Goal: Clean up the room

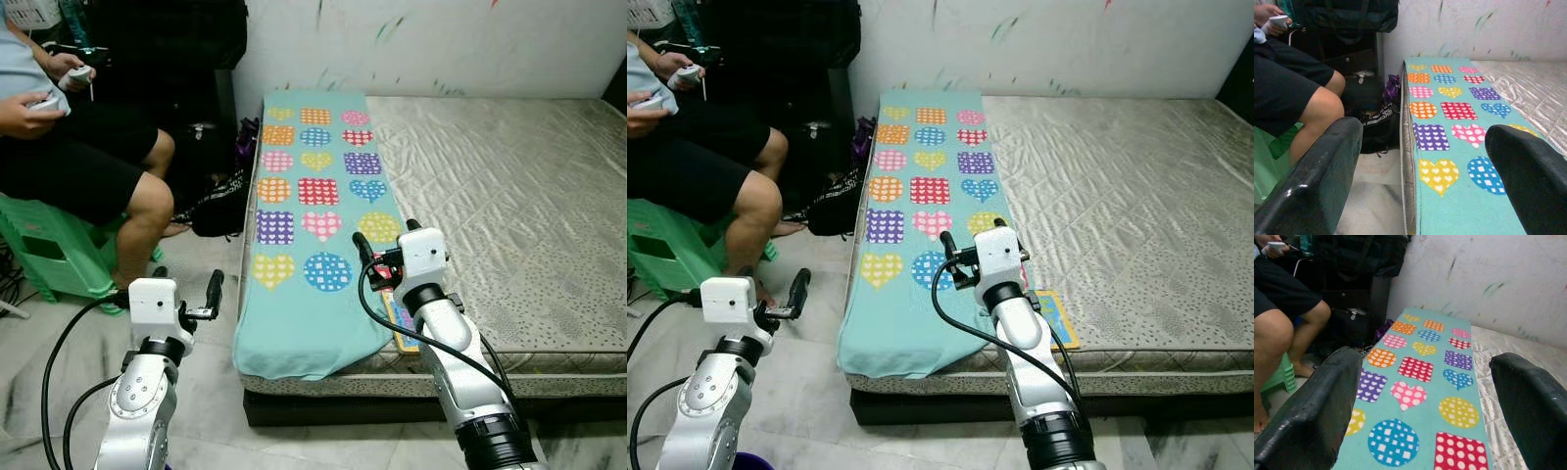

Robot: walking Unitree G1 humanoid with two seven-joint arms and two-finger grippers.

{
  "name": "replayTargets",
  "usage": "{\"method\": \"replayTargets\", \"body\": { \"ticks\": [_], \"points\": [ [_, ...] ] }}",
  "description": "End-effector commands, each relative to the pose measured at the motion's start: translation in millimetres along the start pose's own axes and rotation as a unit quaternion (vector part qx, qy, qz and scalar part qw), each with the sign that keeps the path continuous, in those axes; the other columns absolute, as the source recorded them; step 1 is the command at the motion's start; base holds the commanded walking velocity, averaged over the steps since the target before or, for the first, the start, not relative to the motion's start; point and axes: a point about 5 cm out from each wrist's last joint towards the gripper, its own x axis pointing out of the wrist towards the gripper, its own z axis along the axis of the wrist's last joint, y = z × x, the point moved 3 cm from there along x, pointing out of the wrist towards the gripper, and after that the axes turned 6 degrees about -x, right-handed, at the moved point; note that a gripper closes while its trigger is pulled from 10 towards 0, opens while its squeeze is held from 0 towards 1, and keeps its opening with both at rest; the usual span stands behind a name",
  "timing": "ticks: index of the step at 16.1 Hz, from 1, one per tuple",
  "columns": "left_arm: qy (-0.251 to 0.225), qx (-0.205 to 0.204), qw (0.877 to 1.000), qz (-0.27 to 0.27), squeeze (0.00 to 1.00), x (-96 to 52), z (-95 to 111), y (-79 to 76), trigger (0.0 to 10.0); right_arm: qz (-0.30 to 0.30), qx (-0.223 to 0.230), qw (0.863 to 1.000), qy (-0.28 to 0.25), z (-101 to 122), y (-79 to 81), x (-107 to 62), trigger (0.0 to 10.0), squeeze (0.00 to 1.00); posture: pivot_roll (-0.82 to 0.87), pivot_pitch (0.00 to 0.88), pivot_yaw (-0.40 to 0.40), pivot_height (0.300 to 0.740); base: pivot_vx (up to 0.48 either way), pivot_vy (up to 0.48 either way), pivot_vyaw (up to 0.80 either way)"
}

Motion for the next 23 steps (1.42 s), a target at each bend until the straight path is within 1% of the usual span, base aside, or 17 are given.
{"method": "replayTargets", "body": {
  "ticks": [1,3,8,13,15,18,20,23],
  "points": [
    [0.001,0.002,1.000,-0.008,0.00,-1.6,1.8,-2.2,10.0,-0.005,0.002,1.000,-0.005,4.2,-2.2,-1.4,10.0,0.00,-0.13,0.000,0.008,0.740,0.251,0.000,0.00],
    [-0.002,-0.011,1.000,-0.005,0.00,-2.6,2.0,-2.5,10.0,-0.001,0.002,1.000,-0.003,3.7,-2.7,-2.3,10.0,0.00,-0.13,0.000,0.006,0.740,0.347,0.000,0.00],
    [0.005,-0.010,1.000,-0.003,0.00,-3.5,-0.5,-3.1,10.0,0.002,-0.004,1.000,-0.001,4.1,-4.3,-2.0,10.0,0.00,-0.13,0.000,-0.002,0.740,0.368,0.000,0.00],
    [0.001,-0.009,1.000,-0.007,0.00,-2.5,0.4,-3.0,10.0,0.003,-0.006,1.000,-0.002,4.5,-3.6,0.0,10.0,0.00,-0.13,0.000,-0.002,0.740,0.000,0.000,0.00],
    [0.005,-0.011,1.000,-0.002,0.00,-1.8,-0.2,-1.5,10.0,0.003,-0.007,1.000,-0.002,4.6,-3.4,0.7,10.0,0.00,-0.13,0.000,-0.001,0.740,0.000,0.000,0.00],
    [0.011,-0.017,1.000,0.020,0.00,-0.2,-1.7,3.0,10.0,0.003,-0.007,1.000,-0.001,3.9,-3.6,0.9,10.0,0.00,-0.13,0.000,0.001,0.740,0.000,0.000,0.00],
    [0.011,-0.007,1.000,0.008,0.00,0.8,-0.6,0.7,10.0,0.002,-0.008,1.000,-0.001,4.0,-3.2,1.7,10.0,0.00,-0.13,0.000,0.002,0.740,0.000,0.000,0.00],
    [0.012,-0.009,1.000,0.005,0.00,1.7,-0.5,-0.3,10.0,0.001,-0.010,1.000,-0.002,4.3,-4.1,2.2,10.0,0.00,-0.13,0.000,0.004,0.740,0.000,-0.355,0.00]
  ]
}}
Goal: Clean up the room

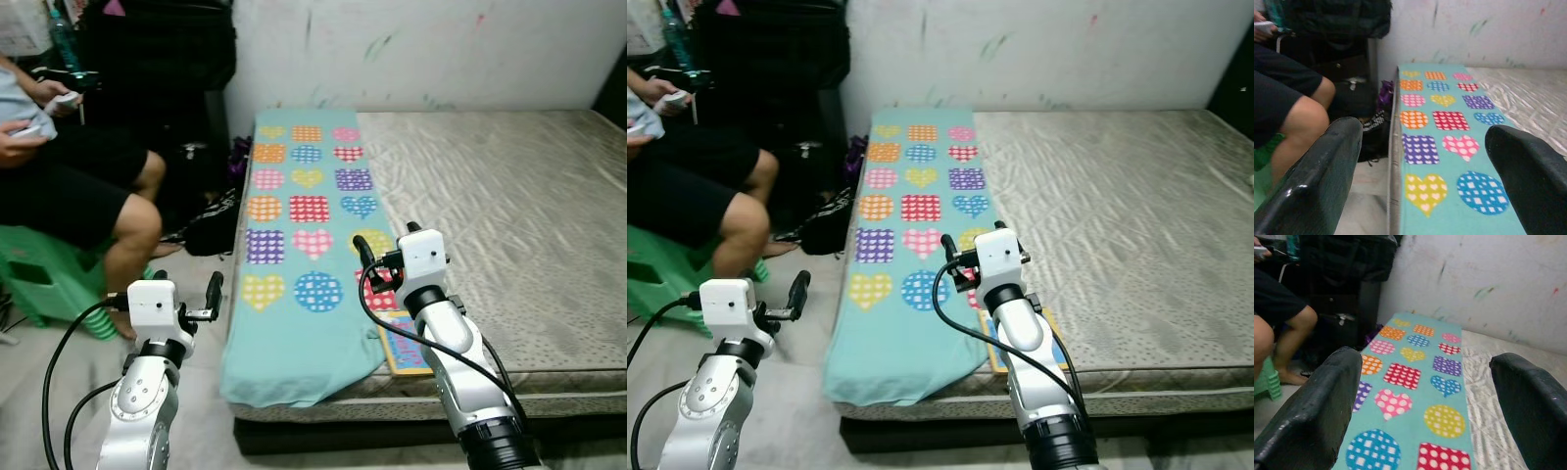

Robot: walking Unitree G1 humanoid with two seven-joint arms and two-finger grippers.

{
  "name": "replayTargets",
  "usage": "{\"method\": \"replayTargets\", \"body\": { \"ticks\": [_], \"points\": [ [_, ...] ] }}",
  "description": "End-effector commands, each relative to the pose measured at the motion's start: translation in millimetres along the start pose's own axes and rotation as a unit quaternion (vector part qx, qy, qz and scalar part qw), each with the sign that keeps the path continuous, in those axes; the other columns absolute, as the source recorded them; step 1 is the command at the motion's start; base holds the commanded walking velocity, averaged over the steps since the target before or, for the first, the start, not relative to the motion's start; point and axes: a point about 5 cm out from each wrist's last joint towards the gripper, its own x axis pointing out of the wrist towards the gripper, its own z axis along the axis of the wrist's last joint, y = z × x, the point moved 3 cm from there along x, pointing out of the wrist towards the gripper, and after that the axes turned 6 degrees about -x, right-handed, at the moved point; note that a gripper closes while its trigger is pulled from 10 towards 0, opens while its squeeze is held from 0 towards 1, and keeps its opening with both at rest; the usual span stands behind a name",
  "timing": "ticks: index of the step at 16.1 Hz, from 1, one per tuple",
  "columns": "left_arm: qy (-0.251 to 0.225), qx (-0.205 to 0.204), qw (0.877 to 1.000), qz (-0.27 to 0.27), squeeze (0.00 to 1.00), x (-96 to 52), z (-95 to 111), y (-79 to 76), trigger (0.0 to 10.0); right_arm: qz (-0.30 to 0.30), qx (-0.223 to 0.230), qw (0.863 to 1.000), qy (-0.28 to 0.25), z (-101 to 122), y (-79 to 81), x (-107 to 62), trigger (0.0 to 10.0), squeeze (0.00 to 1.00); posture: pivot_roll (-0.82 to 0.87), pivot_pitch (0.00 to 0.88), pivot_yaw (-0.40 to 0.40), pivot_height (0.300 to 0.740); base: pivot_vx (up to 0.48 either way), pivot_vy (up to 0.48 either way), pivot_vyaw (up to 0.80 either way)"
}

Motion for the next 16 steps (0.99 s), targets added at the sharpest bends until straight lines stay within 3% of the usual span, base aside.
{"method": "replayTargets", "body": {
  "ticks": [1,7,8,13,16],
  "points": [
    [0.003,0.003,1.000,-0.004,0.00,2.5,0.8,-1.6,10.0,-0.003,-0.006,1.000,-0.008,3.7,-4.5,2.3,10.0,0.00,-0.13,0.000,0.004,0.740,0.000,-0.401,0.00],
    [0.004,0.001,1.000,-0.006,0.00,1.4,0.2,-3.4,10.0,-0.001,-0.009,1.000,-0.005,1.9,-4.3,0.9,10.0,0.00,-0.13,0.000,0.001,0.740,0.000,-0.426,0.00],
    [0.003,-0.014,1.000,-0.004,0.00,1.3,-0.4,-3.5,10.0,0.000,-0.010,1.000,-0.004,1.3,-4.0,1.4,10.0,0.00,-0.13,0.000,0.001,0.740,0.000,0.000,0.00],
    [-0.008,-0.009,0.999,-0.038,0.00,-0.9,3.4,-10.7,10.0,0.002,-0.015,1.000,-0.005,0.9,-4.4,0.8,10.0,0.00,-0.13,0.000,0.000,0.740,0.000,0.000,0.00],
    [-0.009,-0.012,0.999,-0.046,0.00,-1.5,3.6,-12.9,10.0,0.003,-0.018,1.000,-0.005,-0.1,-4.7,0.0,10.0,0.00,-0.13,0.000,0.002,0.740,0.299,0.000,0.00]
  ]
}}
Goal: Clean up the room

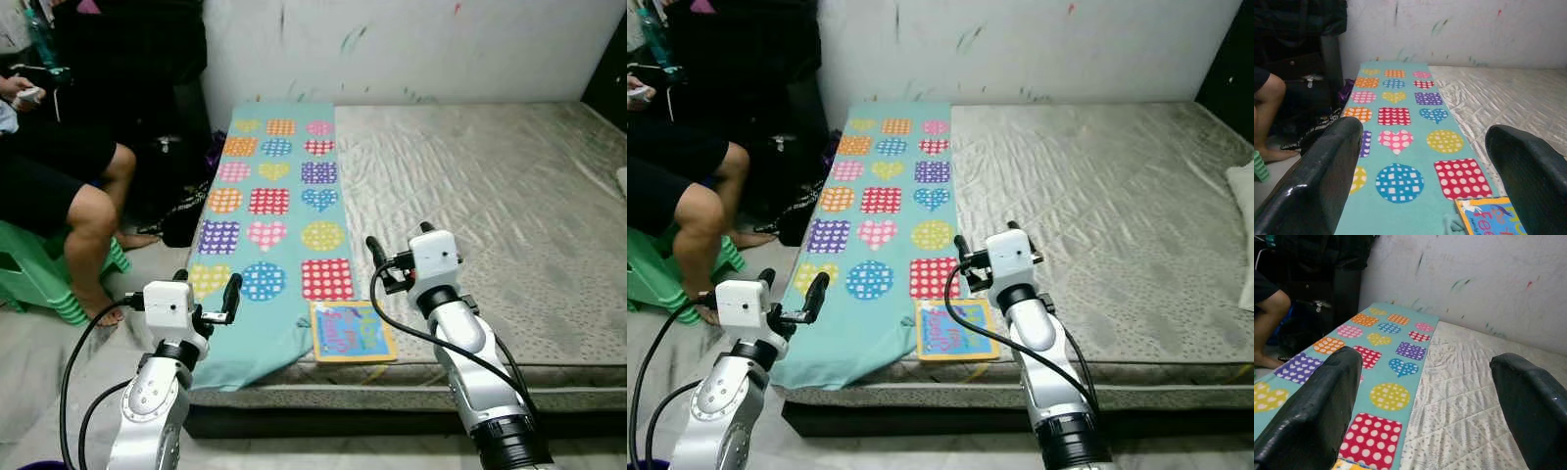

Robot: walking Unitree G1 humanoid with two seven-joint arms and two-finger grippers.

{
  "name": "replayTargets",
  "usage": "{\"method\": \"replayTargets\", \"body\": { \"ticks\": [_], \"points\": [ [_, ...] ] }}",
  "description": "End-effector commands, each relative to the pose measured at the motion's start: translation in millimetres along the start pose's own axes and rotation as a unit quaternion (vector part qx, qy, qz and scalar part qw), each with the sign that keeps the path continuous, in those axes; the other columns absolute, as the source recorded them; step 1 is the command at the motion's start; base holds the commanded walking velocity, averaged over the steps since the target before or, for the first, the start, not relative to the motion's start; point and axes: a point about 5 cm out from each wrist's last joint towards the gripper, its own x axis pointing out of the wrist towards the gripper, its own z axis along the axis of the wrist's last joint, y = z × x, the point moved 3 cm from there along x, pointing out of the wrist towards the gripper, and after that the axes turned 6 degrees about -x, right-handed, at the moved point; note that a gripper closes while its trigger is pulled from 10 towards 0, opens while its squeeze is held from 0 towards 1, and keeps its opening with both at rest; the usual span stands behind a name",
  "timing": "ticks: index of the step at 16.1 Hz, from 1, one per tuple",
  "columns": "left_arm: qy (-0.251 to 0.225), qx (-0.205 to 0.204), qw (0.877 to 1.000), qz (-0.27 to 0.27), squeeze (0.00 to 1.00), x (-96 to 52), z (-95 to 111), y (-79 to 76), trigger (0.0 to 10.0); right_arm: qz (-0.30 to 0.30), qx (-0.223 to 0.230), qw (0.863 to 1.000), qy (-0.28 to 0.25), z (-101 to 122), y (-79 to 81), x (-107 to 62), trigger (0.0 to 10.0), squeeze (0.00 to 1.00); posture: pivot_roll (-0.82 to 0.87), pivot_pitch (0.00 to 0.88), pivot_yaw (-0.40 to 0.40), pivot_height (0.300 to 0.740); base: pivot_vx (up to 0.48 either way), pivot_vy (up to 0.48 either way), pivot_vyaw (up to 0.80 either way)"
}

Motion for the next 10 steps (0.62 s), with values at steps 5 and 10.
{"method": "replayTargets", "body": {
  "ticks": [5,10],
  "points": [
    [-0.003,0.009,1.000,0.013,0.00,-1.2,4.3,7.2,10.0,0.009,-0.001,1.000,-0.011,5.3,5.9,1.7,10.0,0.00,-0.13,0.000,0.003,0.740,0.318,0.000,0.00],
    [-0.003,0.008,1.000,0.016,0.00,-0.7,4.1,8.8,10.0,0.012,-0.005,1.000,-0.012,5.0,6.3,2.1,10.0,0.00,-0.13,0.000,-0.001,0.740,0.000,0.000,0.00]
  ]
}}
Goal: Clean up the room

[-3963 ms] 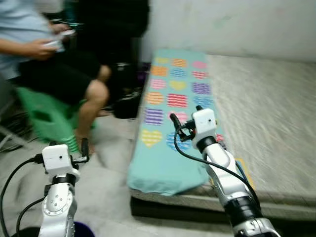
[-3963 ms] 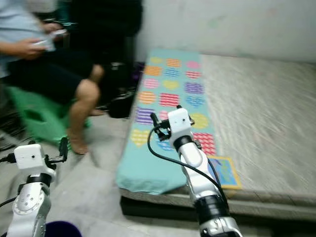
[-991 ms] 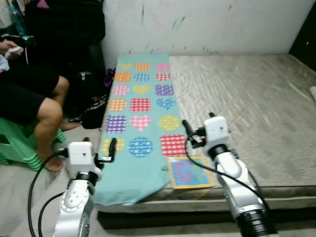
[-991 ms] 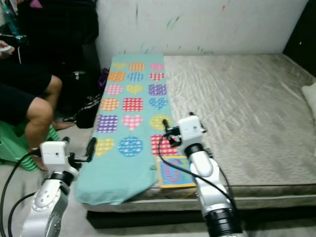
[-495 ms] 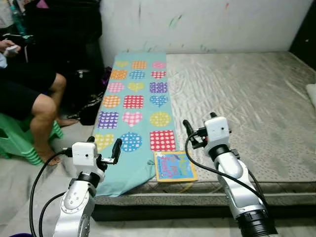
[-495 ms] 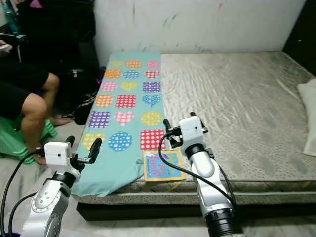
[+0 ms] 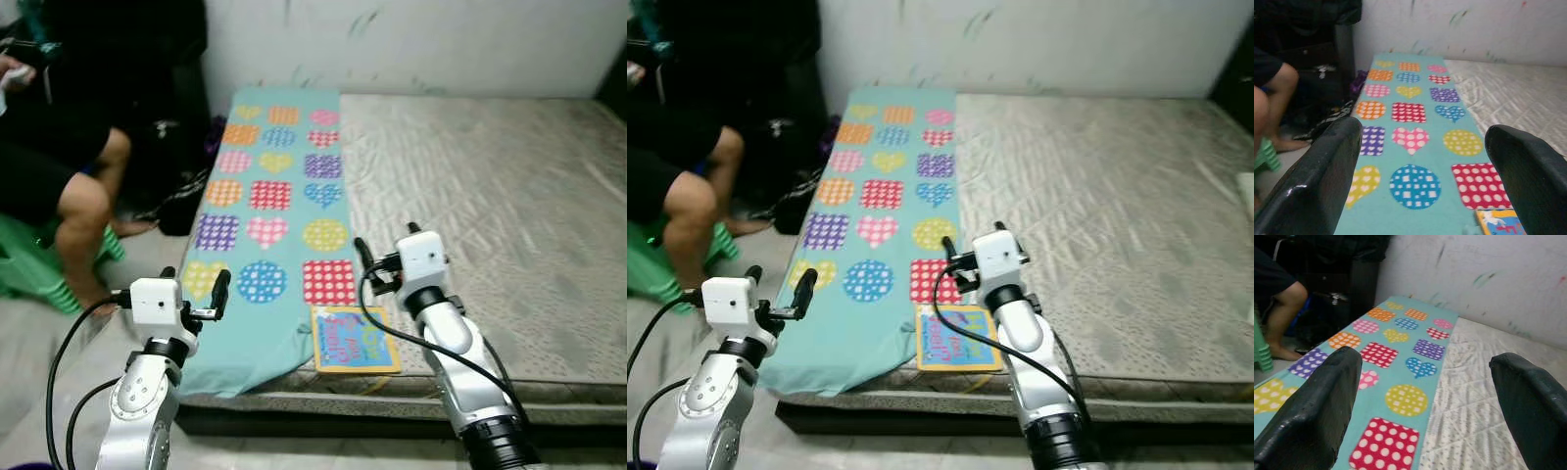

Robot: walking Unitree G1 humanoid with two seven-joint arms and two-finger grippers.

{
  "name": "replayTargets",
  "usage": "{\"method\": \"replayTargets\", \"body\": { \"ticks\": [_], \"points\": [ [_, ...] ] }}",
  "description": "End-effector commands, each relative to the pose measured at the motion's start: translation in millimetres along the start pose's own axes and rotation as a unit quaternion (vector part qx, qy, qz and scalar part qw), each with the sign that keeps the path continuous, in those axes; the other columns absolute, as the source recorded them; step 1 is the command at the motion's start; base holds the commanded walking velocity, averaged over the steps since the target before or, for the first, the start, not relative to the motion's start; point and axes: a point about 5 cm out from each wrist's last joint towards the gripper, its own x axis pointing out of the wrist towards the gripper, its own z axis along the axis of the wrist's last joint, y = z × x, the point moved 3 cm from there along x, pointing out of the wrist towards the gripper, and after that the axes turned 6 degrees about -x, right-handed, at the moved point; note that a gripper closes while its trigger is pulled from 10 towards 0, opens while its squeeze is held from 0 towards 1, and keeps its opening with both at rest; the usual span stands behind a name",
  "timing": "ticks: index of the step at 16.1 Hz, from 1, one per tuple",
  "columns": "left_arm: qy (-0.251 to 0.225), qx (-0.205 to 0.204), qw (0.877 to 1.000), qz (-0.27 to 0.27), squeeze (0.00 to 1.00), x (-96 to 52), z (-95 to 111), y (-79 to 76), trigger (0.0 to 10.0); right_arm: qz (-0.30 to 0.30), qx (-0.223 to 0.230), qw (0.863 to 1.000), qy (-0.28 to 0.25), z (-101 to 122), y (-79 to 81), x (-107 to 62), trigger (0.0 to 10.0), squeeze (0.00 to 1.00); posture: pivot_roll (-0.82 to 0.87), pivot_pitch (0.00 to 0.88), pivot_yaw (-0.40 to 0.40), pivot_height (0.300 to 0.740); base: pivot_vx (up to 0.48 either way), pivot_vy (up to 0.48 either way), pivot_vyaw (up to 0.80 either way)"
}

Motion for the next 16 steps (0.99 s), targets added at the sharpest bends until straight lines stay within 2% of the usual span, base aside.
{"method": "replayTargets", "body": {
  "ticks": [1,14,16],
  "points": [
    [0.003,0.002,1.000,-0.005,0.00,0.1,-0.9,-2.3,10.0,-0.003,-0.006,1.000,-0.004,1.5,-4.8,0.7,10.0,0.00,-0.13,0.000,-0.002,0.740,0.000,-0.345,0.00],
    [0.003,0.001,1.000,-0.002,0.00,2.1,-1.0,-2.9,10.0,0.002,-0.013,1.000,-0.001,-1.0,-4.5,1.4,10.0,0.00,-0.13,0.000,-0.005,0.740,0.000,-0.406,0.00],
    [0.003,0.002,1.000,-0.001,0.00,2.0,-0.9,-2.4,10.0,0.002,-0.013,1.000,-0.001,-1.5,-4.2,1.1,10.0,0.00,-0.13,0.000,-0.005,0.740,0.000,0.000,0.00]
  ]
}}
